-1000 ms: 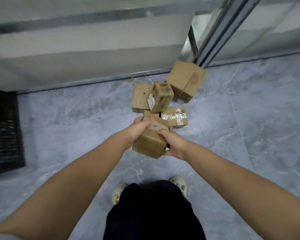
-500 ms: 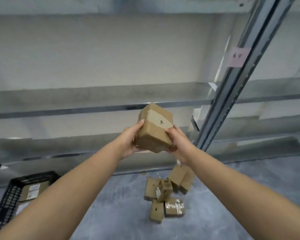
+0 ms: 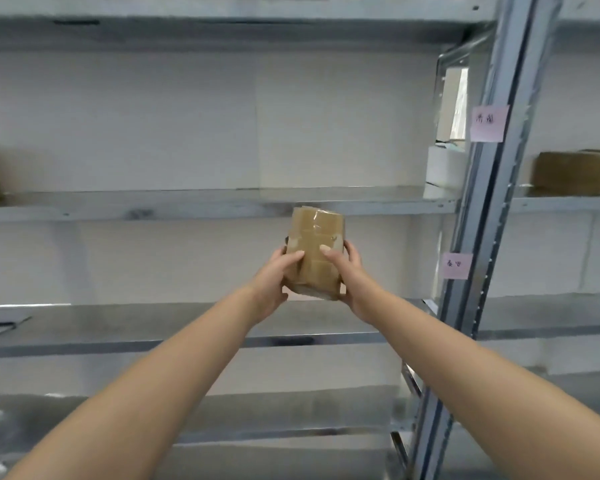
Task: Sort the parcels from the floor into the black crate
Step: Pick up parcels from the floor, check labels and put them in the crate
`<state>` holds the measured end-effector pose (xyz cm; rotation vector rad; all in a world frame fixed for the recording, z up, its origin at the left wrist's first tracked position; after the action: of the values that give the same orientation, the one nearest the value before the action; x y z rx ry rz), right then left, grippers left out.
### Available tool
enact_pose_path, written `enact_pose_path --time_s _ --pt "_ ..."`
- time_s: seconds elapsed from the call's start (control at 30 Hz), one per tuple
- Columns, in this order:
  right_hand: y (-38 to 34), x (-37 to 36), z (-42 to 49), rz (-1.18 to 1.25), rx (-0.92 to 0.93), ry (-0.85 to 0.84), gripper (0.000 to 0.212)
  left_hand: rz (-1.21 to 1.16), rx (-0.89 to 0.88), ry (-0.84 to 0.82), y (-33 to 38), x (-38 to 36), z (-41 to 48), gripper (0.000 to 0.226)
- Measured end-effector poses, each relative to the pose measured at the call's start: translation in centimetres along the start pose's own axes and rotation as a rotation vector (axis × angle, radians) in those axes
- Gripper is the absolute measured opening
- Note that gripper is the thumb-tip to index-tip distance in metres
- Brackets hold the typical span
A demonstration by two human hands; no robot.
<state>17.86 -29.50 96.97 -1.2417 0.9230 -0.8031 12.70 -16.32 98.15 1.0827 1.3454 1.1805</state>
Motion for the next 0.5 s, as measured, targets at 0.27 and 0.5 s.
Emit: enact_pose_path --time_s 0.27,0.5 --pt "-1.7 0.7 -0.6 0.218 -0.063 -0.206 0.068 0.083 -0.003 0.055 1.6 1.3 -0.7 0.044" --pt "-3.0 0.3 -0.6 0.24 -0.023 -0.355 0.054 -0.02 0.012 -0.074 1.6 0.1 -0.9 0.061"
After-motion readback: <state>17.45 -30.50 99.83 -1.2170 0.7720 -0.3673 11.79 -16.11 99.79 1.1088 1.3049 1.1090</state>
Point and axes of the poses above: each hand's wrist, its own z-axis towards the middle knuckle, its own x-axis out of the back of the hand, y = z × x, the point moved 3 cm from there along z, towards the middle knuckle, and after that the axes turned 1 degree about -y, right-handed, at the moved point
